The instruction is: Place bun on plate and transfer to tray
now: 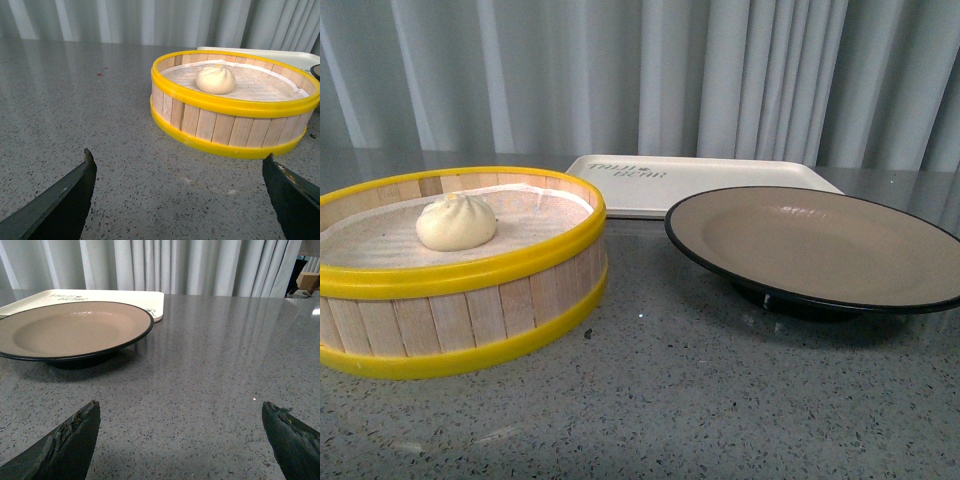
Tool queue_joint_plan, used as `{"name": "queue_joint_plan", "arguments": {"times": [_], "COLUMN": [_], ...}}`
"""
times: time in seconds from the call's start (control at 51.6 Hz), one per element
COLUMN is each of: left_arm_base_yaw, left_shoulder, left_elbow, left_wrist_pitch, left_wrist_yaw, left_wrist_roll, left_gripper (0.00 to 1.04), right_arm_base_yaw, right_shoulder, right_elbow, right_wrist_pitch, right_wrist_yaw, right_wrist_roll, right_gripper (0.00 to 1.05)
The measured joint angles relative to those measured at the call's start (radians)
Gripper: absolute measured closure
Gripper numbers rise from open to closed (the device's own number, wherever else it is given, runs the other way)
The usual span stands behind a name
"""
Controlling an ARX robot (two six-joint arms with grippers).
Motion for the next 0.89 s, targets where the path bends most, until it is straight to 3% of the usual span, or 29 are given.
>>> {"name": "queue_joint_plan", "arguments": {"times": [0.891], "left_arm_base_yaw": [0.0], "left_shoulder": [0.0], "left_elbow": [0.0], "left_wrist_pitch": [0.0], "left_wrist_yaw": [0.0], "left_wrist_roll": [0.0], "left_gripper": [0.07], "right_arm_base_yaw": [0.0], "right_shoulder": [0.0], "right_elbow": [0.0], "right_wrist_pitch": [0.0], "right_wrist_yaw": [0.0], "right_wrist_roll": [0.0], "right_gripper": [0.08]}}
